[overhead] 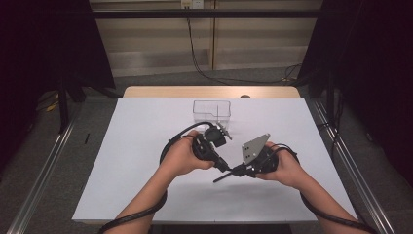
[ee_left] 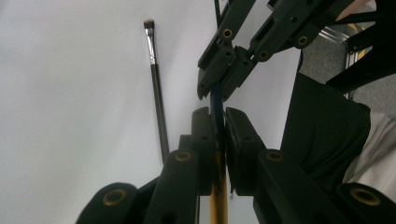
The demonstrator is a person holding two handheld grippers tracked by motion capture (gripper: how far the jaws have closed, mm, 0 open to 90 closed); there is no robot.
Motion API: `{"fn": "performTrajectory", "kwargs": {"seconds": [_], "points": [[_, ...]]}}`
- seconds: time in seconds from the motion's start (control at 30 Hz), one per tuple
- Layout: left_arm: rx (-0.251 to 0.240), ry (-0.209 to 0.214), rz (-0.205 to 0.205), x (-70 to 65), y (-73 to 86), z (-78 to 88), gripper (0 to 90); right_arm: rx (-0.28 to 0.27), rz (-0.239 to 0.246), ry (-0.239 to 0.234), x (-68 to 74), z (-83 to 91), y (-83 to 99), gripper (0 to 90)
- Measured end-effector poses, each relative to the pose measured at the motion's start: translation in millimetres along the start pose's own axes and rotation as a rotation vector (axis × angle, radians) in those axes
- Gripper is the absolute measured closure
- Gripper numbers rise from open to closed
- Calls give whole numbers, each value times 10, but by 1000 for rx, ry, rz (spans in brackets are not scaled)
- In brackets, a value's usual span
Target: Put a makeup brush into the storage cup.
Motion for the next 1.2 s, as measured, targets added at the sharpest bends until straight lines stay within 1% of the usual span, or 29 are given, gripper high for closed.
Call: {"fn": "performTrajectory", "kwargs": {"seconds": [0.1,0.13,0.17,0.2,0.27,0.3,0.33,0.37,0.43,0.47,0.5,0.53,0.57,0.63,0.67,0.7,0.73,0.77,0.83,0.93,0.97,1.03,1.07,1.2], "points": [[-16,0,1,26,7,2,819,-6,-5,-2,-15,6,8,851],[-24,6,13,36,9,6,815,-7,-12,1,-18,11,11,850],[-36,2,24,51,12,5,801,-9,-17,-2,-17,14,14,850],[-38,-4,22,60,16,14,770,-8,-16,2,-23,13,19,851],[-64,-8,28,69,26,38,756,6,-16,12,-33,12,37,850],[-75,-12,29,73,29,44,729,12,-26,12,-34,15,51,850],[-68,-14,22,79,38,56,729,9,-23,14,-42,15,58,851],[-80,-21,29,80,44,62,726,4,-26,12,-43,17,65,850],[-92,-17,29,94,57,84,707,-1,-31,16,-51,26,69,850],[-99,-27,26,104,63,93,680,-4,-33,15,-52,28,69,850],[-110,-28,34,109,70,99,653,-1,-33,18,-53,28,70,850],[-108,-28,28,115,77,105,651,3,-38,23,-52,28,71,850],[-119,-31,35,116,83,107,644,4,-37,28,-58,29,74,850],[-138,-25,44,120,92,102,582,2,-41,27,-64,29,79,850],[-149,-31,47,121,96,96,548,2,-42,30,-68,30,81,850],[-161,-36,46,120,97,89,494,0,-44,31,-69,33,83,850],[-165,-39,37,124,101,86,450,-1,-46,33,-69,36,85,850],[-175,-40,35,128,106,82,423,-1,-55,35,-63,40,87,850],[-187,-38,40,137,113,75,368,3,-50,40,-67,45,106,850],[-216,-40,27,151,124,80,301,3,-61,45,-71,47,137,850],[-224,-41,15,153,131,83,299,-1,-67,46,-71,50,146,850],[-244,-40,4,156,144,74,255,-4,-70,47,-71,58,157,850],[-247,-42,14,164,155,69,232,-6,-72,48,-73,65,166,850],[-272,-41,12,178,177,54,197,-8,-79,49,-76,83,184,850]]}}
Point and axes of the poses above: each handheld gripper's, and its own axes: z roughly backward along the jaws, y roughly out of its underside, x roughly to its left, the point moved 4 cm from there along -z, roughly forward along the jaws
